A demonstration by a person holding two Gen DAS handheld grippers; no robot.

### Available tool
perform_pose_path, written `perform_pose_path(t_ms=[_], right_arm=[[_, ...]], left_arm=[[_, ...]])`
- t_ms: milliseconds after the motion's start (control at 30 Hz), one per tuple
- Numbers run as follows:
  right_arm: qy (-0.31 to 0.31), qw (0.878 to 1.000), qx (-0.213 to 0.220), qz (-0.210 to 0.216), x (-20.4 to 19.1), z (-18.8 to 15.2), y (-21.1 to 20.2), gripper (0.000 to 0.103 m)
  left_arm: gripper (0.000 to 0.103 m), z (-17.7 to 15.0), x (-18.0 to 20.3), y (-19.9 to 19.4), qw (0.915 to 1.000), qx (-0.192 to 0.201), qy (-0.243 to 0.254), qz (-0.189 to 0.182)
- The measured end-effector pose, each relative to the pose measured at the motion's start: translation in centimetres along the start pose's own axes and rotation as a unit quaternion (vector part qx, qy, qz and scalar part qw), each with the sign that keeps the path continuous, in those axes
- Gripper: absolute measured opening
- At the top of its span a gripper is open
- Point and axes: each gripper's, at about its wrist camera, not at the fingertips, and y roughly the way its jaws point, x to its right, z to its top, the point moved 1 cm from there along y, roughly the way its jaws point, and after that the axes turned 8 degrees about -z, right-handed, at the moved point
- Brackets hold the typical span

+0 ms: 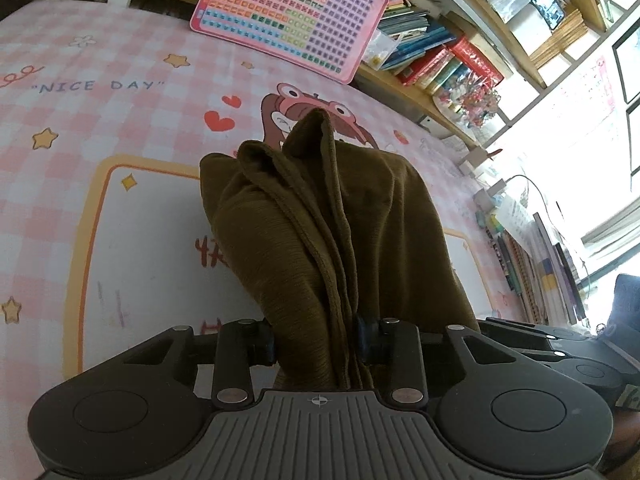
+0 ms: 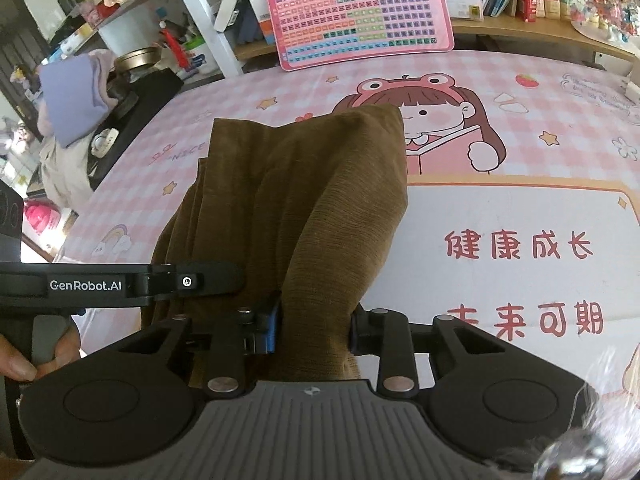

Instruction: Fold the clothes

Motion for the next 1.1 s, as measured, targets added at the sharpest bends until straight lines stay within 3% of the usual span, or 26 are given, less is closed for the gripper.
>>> perform_pose_path(t_ms=[333,633,1100], right_arm=[[-0.017,0.999,-0.002,0.042,3.6,-0.2,-1.6,0.029],[-0.010,0.997,-0.008,0.082,8.5,-1.4,-3.2,0.029],[0.021,0.996,0.001,0.088,13.7,-2.1,-4.9,0.029]], left_arm=[[0.033,-1.7,4.3,0.7,0.9988,0.020,-0.012,0.042],[0.033,-3.1,9.1,2.6,0.9969,0.012,0.001,0.078],[0.034,-3.5,13.6,5.9,0.9958,-0.003,0.026,0.088]])
